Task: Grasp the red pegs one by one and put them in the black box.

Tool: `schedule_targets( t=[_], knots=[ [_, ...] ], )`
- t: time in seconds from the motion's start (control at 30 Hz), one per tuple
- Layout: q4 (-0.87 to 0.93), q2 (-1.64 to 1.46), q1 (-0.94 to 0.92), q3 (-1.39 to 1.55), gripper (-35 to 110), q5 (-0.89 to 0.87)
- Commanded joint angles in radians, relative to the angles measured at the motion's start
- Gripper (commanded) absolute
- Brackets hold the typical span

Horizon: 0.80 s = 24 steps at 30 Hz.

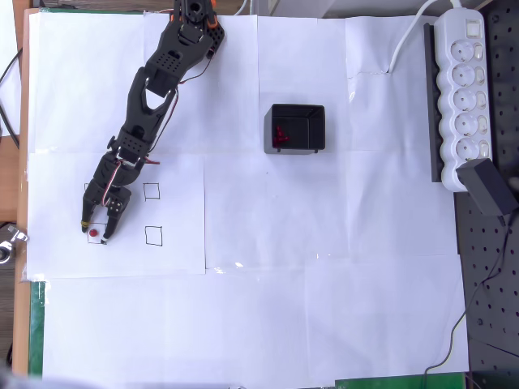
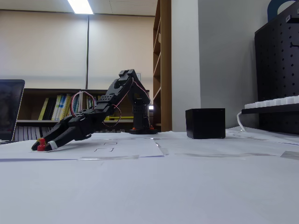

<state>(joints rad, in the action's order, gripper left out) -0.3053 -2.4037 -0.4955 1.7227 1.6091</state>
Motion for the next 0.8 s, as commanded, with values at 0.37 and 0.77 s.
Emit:
schedule_targets(
  t=[0.37, 0.77],
  knots=[
    [0.089, 0.017, 0.009, 0.098, 0, 0.006],
    [1.384, 0.594, 0.167, 0.189, 0, -0.091]
  ],
)
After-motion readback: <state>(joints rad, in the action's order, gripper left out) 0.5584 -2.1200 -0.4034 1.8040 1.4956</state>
